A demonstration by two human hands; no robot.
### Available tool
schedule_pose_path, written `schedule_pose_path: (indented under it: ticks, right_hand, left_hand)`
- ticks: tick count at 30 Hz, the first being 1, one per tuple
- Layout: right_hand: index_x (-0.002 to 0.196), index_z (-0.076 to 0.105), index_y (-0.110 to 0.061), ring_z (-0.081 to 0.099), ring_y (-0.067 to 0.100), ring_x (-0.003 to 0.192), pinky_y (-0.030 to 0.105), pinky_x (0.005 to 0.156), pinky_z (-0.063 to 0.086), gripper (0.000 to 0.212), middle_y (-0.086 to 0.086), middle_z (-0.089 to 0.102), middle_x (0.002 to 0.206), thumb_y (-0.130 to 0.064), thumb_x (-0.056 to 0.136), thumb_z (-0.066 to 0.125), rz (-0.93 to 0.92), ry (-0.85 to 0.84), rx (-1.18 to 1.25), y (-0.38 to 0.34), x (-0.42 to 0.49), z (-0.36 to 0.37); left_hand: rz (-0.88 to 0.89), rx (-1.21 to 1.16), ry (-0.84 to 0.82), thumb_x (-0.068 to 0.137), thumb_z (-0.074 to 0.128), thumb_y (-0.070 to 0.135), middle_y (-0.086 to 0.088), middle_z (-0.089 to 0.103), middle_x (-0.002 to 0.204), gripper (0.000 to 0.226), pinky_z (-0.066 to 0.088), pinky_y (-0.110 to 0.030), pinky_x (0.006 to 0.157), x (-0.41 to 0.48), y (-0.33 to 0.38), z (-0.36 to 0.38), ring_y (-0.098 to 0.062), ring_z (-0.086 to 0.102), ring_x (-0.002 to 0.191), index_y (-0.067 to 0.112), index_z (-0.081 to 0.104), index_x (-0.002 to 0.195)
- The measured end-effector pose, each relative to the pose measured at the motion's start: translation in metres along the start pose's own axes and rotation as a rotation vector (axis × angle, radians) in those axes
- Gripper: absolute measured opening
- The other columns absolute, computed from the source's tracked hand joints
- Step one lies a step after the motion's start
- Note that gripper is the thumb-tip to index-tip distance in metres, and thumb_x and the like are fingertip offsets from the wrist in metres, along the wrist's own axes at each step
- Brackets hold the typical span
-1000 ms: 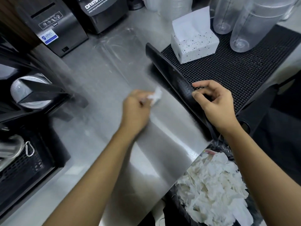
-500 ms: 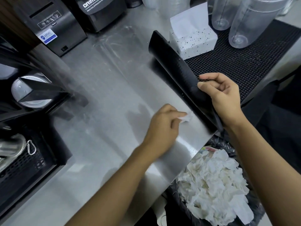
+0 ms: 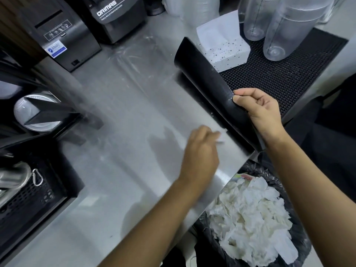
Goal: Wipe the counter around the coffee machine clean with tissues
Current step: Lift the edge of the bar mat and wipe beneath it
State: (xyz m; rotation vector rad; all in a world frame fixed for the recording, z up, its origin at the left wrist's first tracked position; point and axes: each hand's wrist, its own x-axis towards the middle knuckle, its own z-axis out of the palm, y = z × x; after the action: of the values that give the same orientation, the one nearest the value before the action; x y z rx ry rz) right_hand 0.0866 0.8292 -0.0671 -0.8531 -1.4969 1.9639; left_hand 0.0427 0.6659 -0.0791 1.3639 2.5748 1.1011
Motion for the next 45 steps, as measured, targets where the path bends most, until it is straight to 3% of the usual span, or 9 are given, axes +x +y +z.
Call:
schedule_pose_path:
  ticks: [3, 6, 10, 18, 21, 26, 33, 37, 45]
  right_hand:
    - [0.087, 0.073, -0.021, 0.038, 0.026, 0.075, 0.026, 0.062, 0.039, 0.008, 0.020, 0.045, 0.083, -0.014, 0.083, 0.072, -0.024, -0.010, -0.047, 0.002, 0.000, 0.001]
    - [0.086, 0.072, -0.020, 0.033, 0.021, 0.066, 0.022, 0.058, 0.037, 0.008, 0.015, 0.039, 0.073, -0.012, 0.084, 0.071, -0.059, -0.001, -0.071, 0.005, 0.001, 0.001]
    - [0.084, 0.072, -0.020, 0.036, 0.025, 0.069, 0.025, 0.061, 0.037, 0.008, 0.017, 0.043, 0.070, -0.012, 0.083, 0.072, -0.108, 0.000, -0.087, 0.010, 0.001, 0.003]
    - [0.088, 0.068, -0.015, 0.046, 0.008, 0.060, 0.023, 0.064, 0.040, 0.007, -0.007, 0.057, 0.058, -0.008, 0.085, 0.068, -0.210, -0.026, -0.208, 0.018, 0.001, 0.007]
    - [0.090, 0.069, -0.011, 0.049, 0.004, 0.059, 0.020, 0.065, 0.041, 0.006, -0.010, 0.060, 0.059, -0.007, 0.086, 0.068, -0.237, -0.042, -0.254, 0.019, 0.002, 0.007]
    - [0.092, 0.069, -0.008, 0.053, 0.002, 0.061, 0.018, 0.067, 0.044, 0.006, -0.011, 0.061, 0.061, -0.005, 0.087, 0.067, -0.249, -0.061, -0.279, 0.020, 0.001, 0.006]
    - [0.094, 0.069, -0.003, 0.059, 0.014, 0.071, 0.027, 0.074, 0.048, 0.008, 0.010, 0.065, 0.073, -0.004, 0.087, 0.067, -0.253, -0.084, -0.264, 0.017, 0.000, 0.008]
    - [0.093, 0.070, -0.007, 0.058, 0.008, 0.068, 0.022, 0.073, 0.046, 0.007, 0.002, 0.065, 0.068, -0.005, 0.086, 0.068, -0.235, -0.078, -0.266, 0.016, 0.000, 0.008]
    - [0.093, 0.070, -0.008, 0.058, 0.011, 0.071, 0.025, 0.074, 0.046, 0.007, 0.006, 0.065, 0.070, -0.007, 0.086, 0.068, -0.241, -0.086, -0.269, 0.016, -0.002, 0.009]
  left_hand:
    - [-0.081, -0.182, -0.173, 0.085, 0.056, -0.010, 0.001, 0.055, 0.086, 0.029, 0.040, -0.012, 0.073, -0.008, 0.006, -0.004, -0.006, 0.052, 0.078, 0.004, 0.072, 0.105]
    - [-0.317, -0.271, 0.073, 0.087, 0.065, 0.003, 0.006, 0.058, 0.083, 0.017, 0.038, -0.008, 0.069, 0.014, -0.032, -0.038, 0.005, 0.053, 0.070, 0.015, 0.075, 0.094]
    - [-0.488, 0.073, 0.267, 0.088, 0.060, 0.009, -0.006, 0.062, 0.093, 0.018, 0.036, -0.010, 0.072, 0.023, -0.090, -0.079, -0.017, 0.060, 0.081, 0.012, 0.075, 0.099]
    - [-0.155, -0.033, 0.075, 0.087, 0.056, -0.008, 0.004, 0.052, 0.090, 0.028, 0.037, -0.007, 0.078, -0.033, -0.005, -0.018, -0.010, 0.054, 0.079, 0.004, 0.071, 0.107]
    - [-0.273, -0.246, -0.040, 0.088, 0.061, -0.003, 0.006, 0.057, 0.087, 0.025, 0.035, -0.002, 0.066, -0.034, 0.002, -0.019, 0.004, 0.050, 0.067, 0.012, 0.073, 0.104]
    - [-0.516, -0.082, 0.258, 0.089, 0.058, -0.001, 0.003, 0.057, 0.091, 0.025, 0.032, 0.003, 0.069, -0.003, -0.035, -0.048, 0.010, 0.050, 0.071, 0.011, 0.073, 0.104]
    - [-0.198, -0.064, 0.081, 0.085, 0.055, -0.010, -0.003, 0.055, 0.089, 0.031, 0.047, -0.022, 0.076, -0.047, 0.021, 0.001, -0.018, 0.056, 0.079, 0.005, 0.071, 0.107]
    - [-0.210, -0.313, -0.177, 0.088, 0.059, -0.004, 0.001, 0.056, 0.089, 0.027, 0.042, -0.012, 0.069, -0.061, 0.048, 0.003, -0.005, 0.054, 0.076, 0.008, 0.072, 0.107]
    - [-0.355, -0.162, 0.058, 0.090, 0.055, -0.002, 0.003, 0.055, 0.091, 0.028, 0.035, -0.004, 0.071, -0.023, 0.003, -0.016, 0.004, 0.051, 0.074, 0.014, 0.074, 0.105]
